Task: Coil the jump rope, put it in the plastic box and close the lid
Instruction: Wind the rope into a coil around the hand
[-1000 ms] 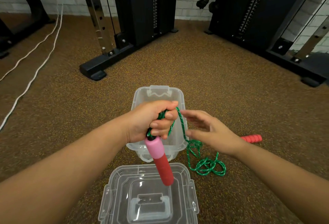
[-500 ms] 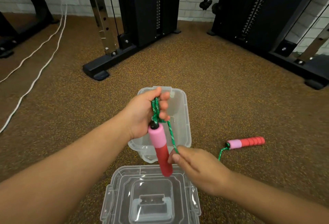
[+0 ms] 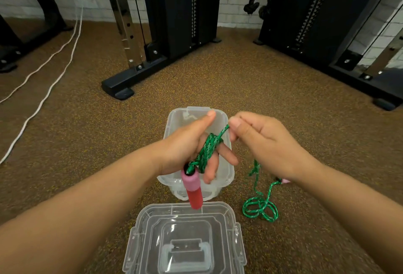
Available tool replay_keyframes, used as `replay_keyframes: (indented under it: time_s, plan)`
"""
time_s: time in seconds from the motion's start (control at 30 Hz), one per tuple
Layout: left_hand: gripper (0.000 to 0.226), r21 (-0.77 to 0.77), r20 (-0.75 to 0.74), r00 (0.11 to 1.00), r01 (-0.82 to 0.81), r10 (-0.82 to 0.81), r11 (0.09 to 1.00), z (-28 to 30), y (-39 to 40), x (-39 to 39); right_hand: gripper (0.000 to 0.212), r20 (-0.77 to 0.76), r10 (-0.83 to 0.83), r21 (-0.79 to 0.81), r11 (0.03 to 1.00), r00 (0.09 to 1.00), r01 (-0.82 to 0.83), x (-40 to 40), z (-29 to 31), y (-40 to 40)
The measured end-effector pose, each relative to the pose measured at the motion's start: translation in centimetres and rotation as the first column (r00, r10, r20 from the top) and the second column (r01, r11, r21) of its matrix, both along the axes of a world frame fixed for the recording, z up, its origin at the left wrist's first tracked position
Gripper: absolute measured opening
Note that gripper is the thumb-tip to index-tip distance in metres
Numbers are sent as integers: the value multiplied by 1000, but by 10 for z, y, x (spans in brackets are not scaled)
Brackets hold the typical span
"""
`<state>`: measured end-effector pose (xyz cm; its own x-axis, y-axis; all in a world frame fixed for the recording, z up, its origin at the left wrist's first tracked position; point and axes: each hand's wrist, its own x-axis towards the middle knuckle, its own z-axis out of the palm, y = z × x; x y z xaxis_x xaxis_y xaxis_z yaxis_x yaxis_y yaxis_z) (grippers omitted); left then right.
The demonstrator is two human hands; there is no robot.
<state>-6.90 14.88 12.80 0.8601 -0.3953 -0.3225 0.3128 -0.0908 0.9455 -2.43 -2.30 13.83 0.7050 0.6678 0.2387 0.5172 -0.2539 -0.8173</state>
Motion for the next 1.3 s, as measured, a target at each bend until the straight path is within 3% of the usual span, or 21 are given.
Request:
replay_keyframes:
  time_s: [0.2, 0.3, 0.43, 0.57, 0.73, 0.87, 1.0, 1.07, 1.17, 1.3]
  plan:
    - [44, 29, 9, 997, 73, -73, 997, 0, -4, -1, 35, -245, -67, -4, 998, 967, 68, 18, -42, 2]
    - [42, -56, -43, 999, 1, -4, 998, -4, -2, 0, 39, -355, 4, 48, 999, 935, 14, 11, -57, 4]
    - [45, -195, -81, 991, -124, 110, 973, -2, 7, 3, 21, -316, 59, -21, 997, 947, -70, 3, -72, -1]
    - [45, -265, -84, 984, -174, 157, 948, 1, 10, 6, 17, -407, 75, -23, 995, 910, -92, -3, -81, -2]
    - [43, -304, -110, 951, -308, 288, 901, 2, 6, 10, 20, -201, -31, -135, 991, 979, 4, -14, -91, -8]
    - [40, -329, -67, 881, -462, 468, 824, 1, 8, 14, 26, 45, 154, -412, 903, 987, -122, -31, -90, -8]
    - [39, -370, -57, 893, -434, 446, 821, 1, 11, 13, 41, 308, 308, -513, 850, 900, -115, -43, -71, -7]
    - [40, -270, 10, 903, -410, 429, 871, -2, 10, 12, 40, 360, 357, -498, 855, 862, -147, -48, -55, -4]
    - [41, 4, 104, 949, -300, 298, 954, -3, 4, 6, 34, 406, 325, -397, 904, 854, -155, -45, -29, 0]
    - [60, 295, 160, 985, -105, 59, 950, 6, -3, -3, 37, 373, 161, -247, 967, 914, -70, -19, 0, -3]
